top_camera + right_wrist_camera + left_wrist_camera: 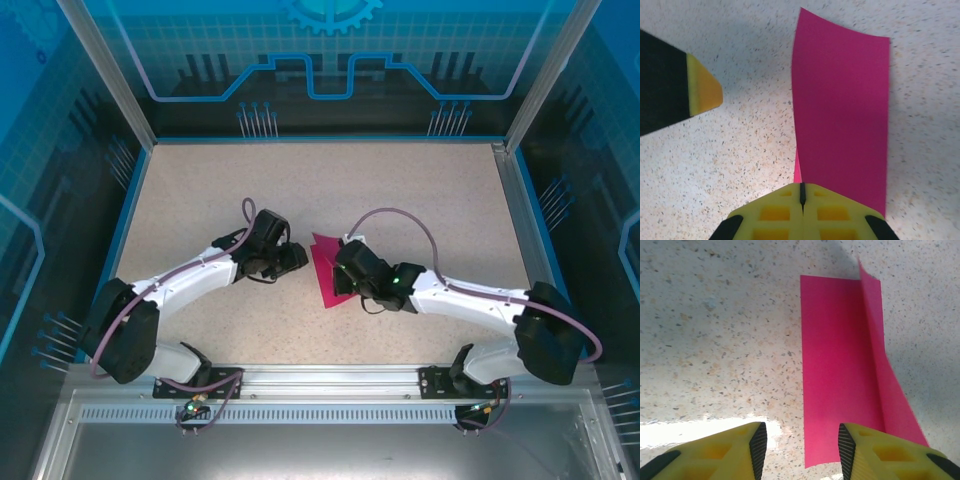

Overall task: Fold a paper plane with a square sheet of paper (pick it up from the middle)
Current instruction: Fold the triangle a second time at the center of the table.

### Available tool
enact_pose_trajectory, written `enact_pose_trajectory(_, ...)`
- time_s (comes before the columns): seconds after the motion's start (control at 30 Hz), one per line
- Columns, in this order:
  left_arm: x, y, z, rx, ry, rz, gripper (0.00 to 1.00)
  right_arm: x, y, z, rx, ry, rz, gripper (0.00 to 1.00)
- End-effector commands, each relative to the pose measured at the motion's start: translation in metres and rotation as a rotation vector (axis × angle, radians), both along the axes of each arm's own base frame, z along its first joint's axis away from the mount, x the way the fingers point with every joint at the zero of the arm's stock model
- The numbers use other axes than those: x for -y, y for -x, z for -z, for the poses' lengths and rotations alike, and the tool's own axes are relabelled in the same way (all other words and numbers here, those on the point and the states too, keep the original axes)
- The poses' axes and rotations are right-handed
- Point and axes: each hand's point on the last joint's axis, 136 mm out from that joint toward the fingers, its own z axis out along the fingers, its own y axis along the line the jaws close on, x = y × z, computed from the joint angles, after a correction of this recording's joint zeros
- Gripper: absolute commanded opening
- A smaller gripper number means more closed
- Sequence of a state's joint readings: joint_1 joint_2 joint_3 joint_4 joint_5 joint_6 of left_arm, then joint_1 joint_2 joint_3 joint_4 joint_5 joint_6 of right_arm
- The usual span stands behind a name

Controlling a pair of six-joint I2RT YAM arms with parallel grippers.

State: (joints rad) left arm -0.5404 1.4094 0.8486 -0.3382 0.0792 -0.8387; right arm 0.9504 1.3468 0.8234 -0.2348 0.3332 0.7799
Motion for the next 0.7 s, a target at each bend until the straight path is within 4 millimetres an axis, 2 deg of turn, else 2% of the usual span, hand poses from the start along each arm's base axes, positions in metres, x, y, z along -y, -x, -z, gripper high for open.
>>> enact_pose_trajectory(0.0, 0.014, 0.006, 0.001, -0.01, 0.038, 0.051, 0.46, 0.013, 0.005, -0.008, 0.002, -0.019, 0.085, 0.01)
enact_pose_trajectory(0.1, 0.025, 0.007, 0.004, -0.023, 0.042, 0.074, 0.45, 0.015, 0.002, -0.022, 0.04, -0.054, 0.125, 0.01)
enact_pose_trajectory(0.23, 0.034, 0.009, 0.007, -0.038, 0.032, 0.094, 0.43, 0.01, -0.009, -0.051, 0.091, -0.094, 0.129, 0.01)
enact_pose_trajectory(0.27, 0.034, 0.008, 0.007, -0.039, 0.03, 0.092, 0.42, 0.008, -0.014, -0.065, 0.113, -0.102, 0.132, 0.01)
enact_pose_trajectory(0.37, 0.03, 0.008, 0.005, -0.029, 0.014, 0.077, 0.42, 0.006, -0.025, -0.083, 0.157, -0.083, 0.137, 0.01)
enact_pose_trajectory(0.5, 0.014, 0.007, -0.002, 0.005, -0.044, 0.034, 0.42, 0.006, -0.04, -0.098, 0.189, -0.041, 0.147, 0.01)
enact_pose_trajectory(0.6, 0.001, 0.008, -0.007, 0.023, -0.072, 0.009, 0.43, -0.002, -0.045, -0.097, 0.187, -0.007, 0.133, 0.0)
enact_pose_trajectory(0.67, -0.005, 0.008, -0.01, 0.031, -0.073, -0.007, 0.43, -0.005, -0.042, -0.082, 0.161, 0.034, 0.135, 0.0)
